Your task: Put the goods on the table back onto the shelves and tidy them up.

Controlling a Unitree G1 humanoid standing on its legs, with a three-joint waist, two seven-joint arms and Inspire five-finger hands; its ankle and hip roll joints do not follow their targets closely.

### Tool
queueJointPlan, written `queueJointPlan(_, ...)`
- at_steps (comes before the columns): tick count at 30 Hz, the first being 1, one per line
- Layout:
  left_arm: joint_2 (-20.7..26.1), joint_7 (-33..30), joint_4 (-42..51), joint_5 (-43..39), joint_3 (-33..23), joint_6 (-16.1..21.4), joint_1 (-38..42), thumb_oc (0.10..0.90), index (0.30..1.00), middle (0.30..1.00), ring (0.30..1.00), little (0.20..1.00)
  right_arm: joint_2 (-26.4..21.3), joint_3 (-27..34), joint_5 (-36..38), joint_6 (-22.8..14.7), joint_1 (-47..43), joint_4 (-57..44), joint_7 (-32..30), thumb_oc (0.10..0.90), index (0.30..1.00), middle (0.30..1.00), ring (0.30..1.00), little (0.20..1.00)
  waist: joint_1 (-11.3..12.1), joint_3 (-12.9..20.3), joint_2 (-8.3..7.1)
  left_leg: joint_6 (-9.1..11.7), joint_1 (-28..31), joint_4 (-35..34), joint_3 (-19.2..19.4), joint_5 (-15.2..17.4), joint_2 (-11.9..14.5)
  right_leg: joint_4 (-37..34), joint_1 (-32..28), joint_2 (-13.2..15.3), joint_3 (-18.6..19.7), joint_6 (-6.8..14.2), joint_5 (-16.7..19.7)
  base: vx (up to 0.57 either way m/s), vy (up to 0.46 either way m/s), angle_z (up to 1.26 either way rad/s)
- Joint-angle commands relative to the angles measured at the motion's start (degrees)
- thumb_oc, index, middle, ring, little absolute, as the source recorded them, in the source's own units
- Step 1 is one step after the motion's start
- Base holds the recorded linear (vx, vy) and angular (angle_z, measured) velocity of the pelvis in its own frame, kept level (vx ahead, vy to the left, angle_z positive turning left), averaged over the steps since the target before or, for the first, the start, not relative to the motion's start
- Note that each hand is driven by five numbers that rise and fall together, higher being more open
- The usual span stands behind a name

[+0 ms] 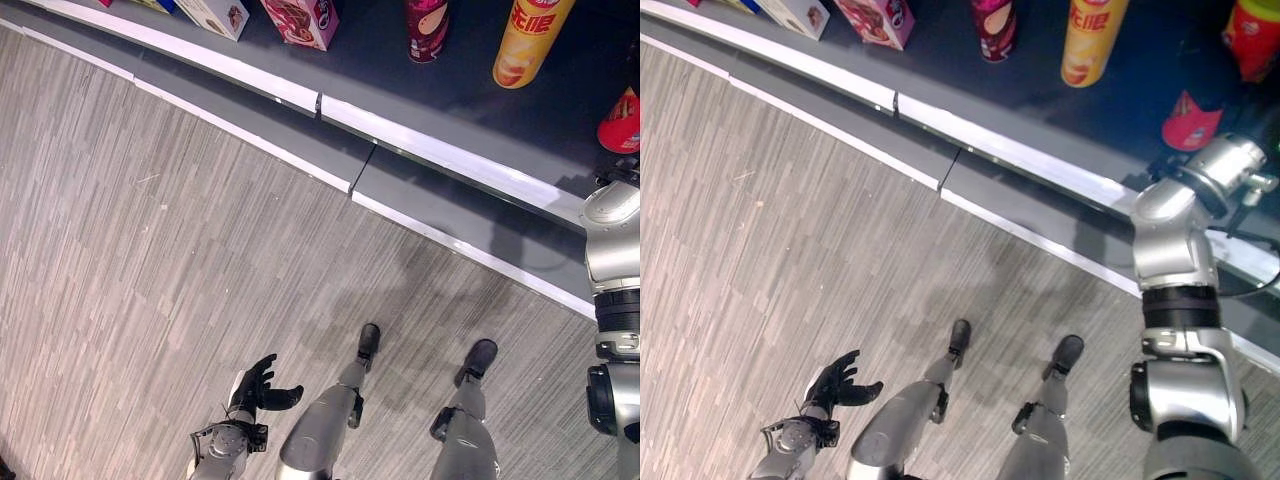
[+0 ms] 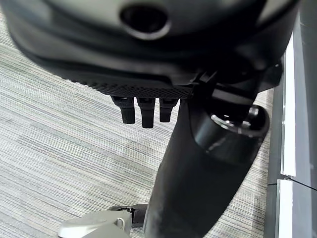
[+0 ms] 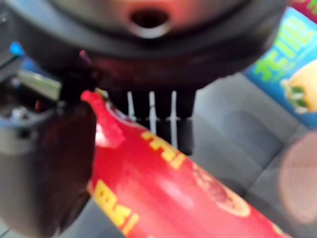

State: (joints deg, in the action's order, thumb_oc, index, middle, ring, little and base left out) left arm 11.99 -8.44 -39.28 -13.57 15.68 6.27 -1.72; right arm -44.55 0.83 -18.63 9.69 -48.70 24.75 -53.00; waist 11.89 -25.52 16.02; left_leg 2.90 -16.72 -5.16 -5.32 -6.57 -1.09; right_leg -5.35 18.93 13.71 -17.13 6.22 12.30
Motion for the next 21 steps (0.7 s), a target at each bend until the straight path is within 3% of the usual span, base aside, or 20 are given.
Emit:
queueJointPlan(1,4.22,-2.75,-0.36,-2.09,4.19,1.8,-0.58,0.8,0.9,0.9,0.9,0.9,-6.24,-0.54,-0.97,-2.98,-7.23,-2.1,-5.6,0.8,0.9,0.9,0.9,0.9,0.95,3.87,-0.97,2.63,-2.87,0.16,-0.9,1.02,-0.69,2.86,-5.59,4.42,1.04,7.33,-7.12,0.0,0.0,0.0)
queueJointPlan(11,4.74,-3.08,0.03,-1.65,4.89,1.68,0.02,0.8,0.9,0.9,0.9,0.9,-4.3,0.84,2.48,-3.91,-5.72,-1.17,-6.46,0.8,0.9,0.9,0.9,0.9,0.59,4.06,-1.84,2.73,-2.35,0.16,-0.8,1.09,-0.45,2.32,-6.15,4.41,0.78,7.44,-6.75,-0.01,-0.001,0.0)
queueJointPlan(17,4.57,-3.51,-0.05,-2.23,5.53,1.27,0.3,0.8,0.9,0.9,0.9,0.9,1.85,4.29,15.11,-10.44,-5.11,0.2,-6.07,0.8,0.9,0.9,0.9,0.9,0.4,3.71,-2.13,2.72,-2.44,0.16,-0.51,1.12,-0.42,2.07,-6.17,4.45,0.64,7.46,-6.44,-0.01,0.004,0.0)
queueJointPlan(21,4.35,-3.35,-0.31,-2.48,5.53,0.94,0.3,0.8,0.9,0.9,0.9,0.9,3.87,4.98,17.52,-11.8,-3.42,0.2,-4.95,0.8,0.9,0.9,0.9,0.9,0.12,3.4,-2.46,2.74,-2.47,0.16,-0.22,1.12,-0.25,2.01,-6.08,4.46,0.52,7.44,-6.32,0.0,0.0,0.0)
